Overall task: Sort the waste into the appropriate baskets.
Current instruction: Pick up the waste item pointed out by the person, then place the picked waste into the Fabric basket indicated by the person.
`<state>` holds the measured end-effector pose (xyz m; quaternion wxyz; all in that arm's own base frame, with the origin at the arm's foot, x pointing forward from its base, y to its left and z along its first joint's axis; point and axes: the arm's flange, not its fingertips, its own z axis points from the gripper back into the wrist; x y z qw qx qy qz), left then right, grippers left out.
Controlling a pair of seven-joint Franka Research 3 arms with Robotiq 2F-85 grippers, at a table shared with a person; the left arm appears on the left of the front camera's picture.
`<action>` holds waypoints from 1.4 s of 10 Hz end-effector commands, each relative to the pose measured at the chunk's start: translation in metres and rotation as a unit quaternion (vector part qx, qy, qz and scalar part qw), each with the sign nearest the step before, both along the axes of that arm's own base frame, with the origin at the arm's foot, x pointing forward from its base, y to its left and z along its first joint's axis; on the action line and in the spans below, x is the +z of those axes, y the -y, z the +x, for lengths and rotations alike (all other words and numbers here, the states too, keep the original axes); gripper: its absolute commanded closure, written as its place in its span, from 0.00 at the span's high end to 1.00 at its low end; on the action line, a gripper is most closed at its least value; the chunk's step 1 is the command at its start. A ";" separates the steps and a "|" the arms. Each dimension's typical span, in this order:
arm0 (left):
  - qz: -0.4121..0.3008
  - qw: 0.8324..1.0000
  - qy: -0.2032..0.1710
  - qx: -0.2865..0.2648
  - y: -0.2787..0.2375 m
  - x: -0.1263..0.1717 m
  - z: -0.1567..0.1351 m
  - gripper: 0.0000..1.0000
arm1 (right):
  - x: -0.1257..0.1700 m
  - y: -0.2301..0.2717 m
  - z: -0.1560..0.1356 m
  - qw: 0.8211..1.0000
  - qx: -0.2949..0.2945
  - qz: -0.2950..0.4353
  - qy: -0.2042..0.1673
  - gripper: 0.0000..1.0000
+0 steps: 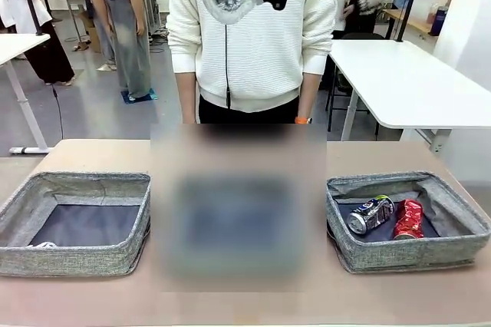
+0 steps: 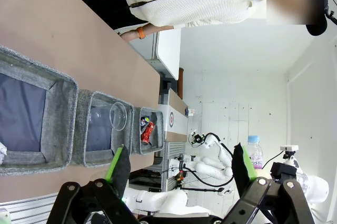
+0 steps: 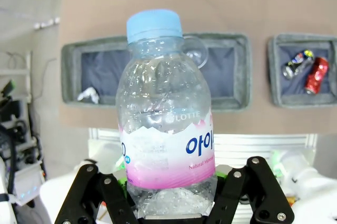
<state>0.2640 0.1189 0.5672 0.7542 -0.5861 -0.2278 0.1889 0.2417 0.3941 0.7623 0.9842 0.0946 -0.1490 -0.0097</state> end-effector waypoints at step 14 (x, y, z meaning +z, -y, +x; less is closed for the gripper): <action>-0.001 1.000 0.013 -0.005 0.000 0.001 0.000 1.00 | 0.000 0.003 0.000 1.000 -0.001 -0.003 0.005 0.00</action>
